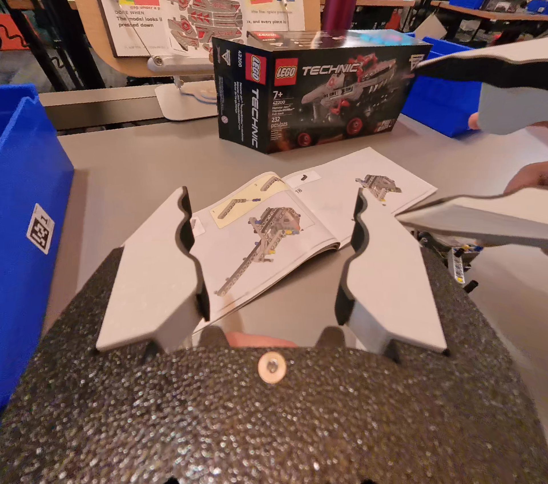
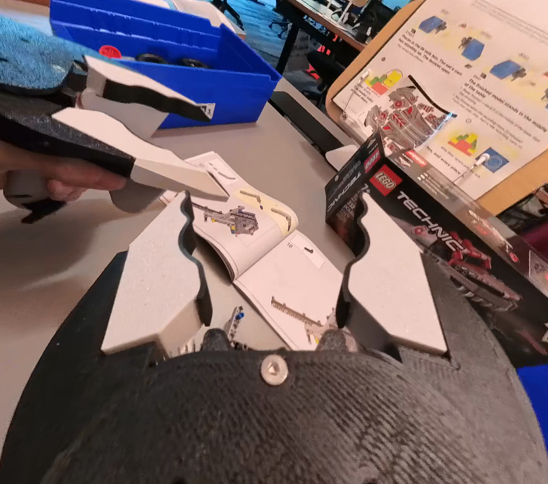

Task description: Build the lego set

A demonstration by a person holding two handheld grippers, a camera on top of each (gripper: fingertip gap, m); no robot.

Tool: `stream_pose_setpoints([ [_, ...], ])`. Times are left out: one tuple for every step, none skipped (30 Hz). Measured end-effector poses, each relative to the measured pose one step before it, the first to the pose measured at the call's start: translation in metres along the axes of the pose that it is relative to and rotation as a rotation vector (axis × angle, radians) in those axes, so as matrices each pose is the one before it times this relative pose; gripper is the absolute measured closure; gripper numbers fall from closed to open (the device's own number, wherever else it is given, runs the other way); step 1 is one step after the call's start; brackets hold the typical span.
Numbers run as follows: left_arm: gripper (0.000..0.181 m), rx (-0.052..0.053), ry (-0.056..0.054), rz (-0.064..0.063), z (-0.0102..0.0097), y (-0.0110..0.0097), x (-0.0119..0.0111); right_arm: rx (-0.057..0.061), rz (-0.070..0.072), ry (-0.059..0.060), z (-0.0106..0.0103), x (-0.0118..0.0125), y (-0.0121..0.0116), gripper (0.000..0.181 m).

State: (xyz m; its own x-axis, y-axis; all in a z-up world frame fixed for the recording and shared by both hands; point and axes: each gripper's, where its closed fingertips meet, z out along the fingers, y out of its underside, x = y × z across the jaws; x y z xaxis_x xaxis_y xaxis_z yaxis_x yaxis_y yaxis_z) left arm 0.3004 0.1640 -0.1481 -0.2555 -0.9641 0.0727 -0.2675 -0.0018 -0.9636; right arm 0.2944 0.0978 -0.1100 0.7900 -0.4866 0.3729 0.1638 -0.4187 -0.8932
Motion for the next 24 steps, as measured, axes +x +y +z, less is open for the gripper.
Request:
stream_pose_setpoints([
  [0.073,0.0010,-0.0124,-0.0057,-0.00035,-0.00021,-0.00236,0.0117,0.0026,-0.0032,0.00138,0.00203,-0.00371,0.076],
  [0.073,0.0046,-0.0143,-0.0048,-0.00117,-0.00109,-0.00314,0.0081,-0.0012,0.0001,0.00065,0.00225,-0.00206,0.076],
  [0.074,0.0126,-0.0084,-0.0036,-0.00217,-0.00234,-0.00264,0.0008,-0.0087,0.0143,0.00047,0.00394,-0.00014,0.077],
  [0.076,0.0162,-0.0043,0.0002,-0.00284,-0.00296,-0.00223,-0.0086,-0.0202,0.0258,0.00052,0.00519,0.00147,0.078],
  [0.078,0.0085,-0.0135,0.0099,-0.00272,-0.00145,-0.00375,-0.0097,-0.0223,0.0209,0.00076,0.00407,0.00185,0.079],
  [0.078,-0.0038,-0.0238,0.0225,-0.00248,0.00059,-0.00577,-0.0066,-0.0093,0.0057,0.00143,0.00175,0.00126,0.080],
  [0.079,-0.0098,-0.0262,0.0292,-0.00232,0.00171,-0.00664,-0.0031,0.0043,-0.0112,0.00196,-0.00042,0.00059,0.081],
  [0.081,-0.0068,-0.0316,0.0206,-0.00268,0.00150,-0.00802,-0.0009,0.0085,-0.0149,0.00151,-0.00053,0.00052,0.081],
  [0.082,-0.0025,-0.0282,0.0075,-0.00342,0.00082,-0.00847,0.0013,0.0057,-0.0057,0.00104,0.00151,0.00063,0.081],
  [0.083,-0.0020,-0.0168,-0.0029,-0.00416,-0.00003,-0.00799,0.0010,-0.0013,0.0011,0.00038,0.00331,0.00123,0.081],
  [0.084,0.0014,-0.0092,-0.0059,-0.00457,-0.00099,-0.00796,-0.0010,-0.0063,0.0013,-0.00044,0.00406,0.00223,0.081],
  [0.085,0.0010,-0.0118,-0.0014,-0.00464,-0.00144,-0.00969,0.0006,-0.0083,-0.0004,-0.00074,0.00434,0.00289,0.080],
  [0.085,-0.0024,-0.0195,0.0045,-0.00497,-0.00143,-0.01196,-0.0003,-0.0035,0.0037,-0.00100,0.00523,0.00356,0.080],
  [0.086,-0.0049,-0.0259,0.0074,-0.00481,-0.00123,-0.01427,-0.0041,0.0051,0.0074,-0.00123,0.00649,0.00443,0.079],
  [0.089,-0.0119,-0.0244,0.0104,-0.00453,-0.00004,-0.01541,-0.0007,0.0114,0.0029,-0.00112,0.00621,0.00367,0.078],
  [0.091,-0.0184,-0.0234,0.0099,-0.00374,0.00136,-0.01620,0.0056,0.0133,0.0040,-0.00120,0.00683,0.00233,0.078],
  [0.094,-0.0195,-0.0238,0.0058,-0.00294,0.00200,-0.01689,0.0125,0.0103,0.0160,-0.00142,0.00843,0.00073,0.078],
  [0.100,-0.0185,-0.0170,0.0051,-0.00228,0.00212,-0.01611,0.0148,0.0046,0.0232,-0.00150,0.00907,0.00033,0.079],
  [0.107,-0.0194,-0.0153,0.0059,-0.00137,0.00240,-0.01588,0.0089,0.0004,0.0210,-0.00108,0.00839,0.00139,0.079],
  [0.112,-0.0230,-0.0171,0.0117,-0.00023,0.00284,-0.01624,0.0001,-0.0048,0.0128,-0.00021,0.00703,0.00317,0.080],
  [0.117,-0.0301,-0.0094,0.0260,0.00131,0.00361,-0.01510,-0.0095,-0.0106,0.0056,0.00092,0.00609,0.00582,0.081],
  [0.120,-0.0467,0.0054,0.0411,0.00295,0.00573,-0.01235,-0.0200,-0.0101,0.0057,0.00160,0.00598,0.00827,0.081],
  [0.122,-0.0600,0.0108,0.0409,0.00382,0.00702,-0.01083,-0.0232,-0.0061,0.0032,0.00193,0.00520,0.00901,0.080],
  [0.127,-0.0552,0.0125,0.0369,0.00446,0.00588,-0.00942,-0.0151,-0.0036,0.0011,0.00192,0.00424,0.00791,0.080],
])
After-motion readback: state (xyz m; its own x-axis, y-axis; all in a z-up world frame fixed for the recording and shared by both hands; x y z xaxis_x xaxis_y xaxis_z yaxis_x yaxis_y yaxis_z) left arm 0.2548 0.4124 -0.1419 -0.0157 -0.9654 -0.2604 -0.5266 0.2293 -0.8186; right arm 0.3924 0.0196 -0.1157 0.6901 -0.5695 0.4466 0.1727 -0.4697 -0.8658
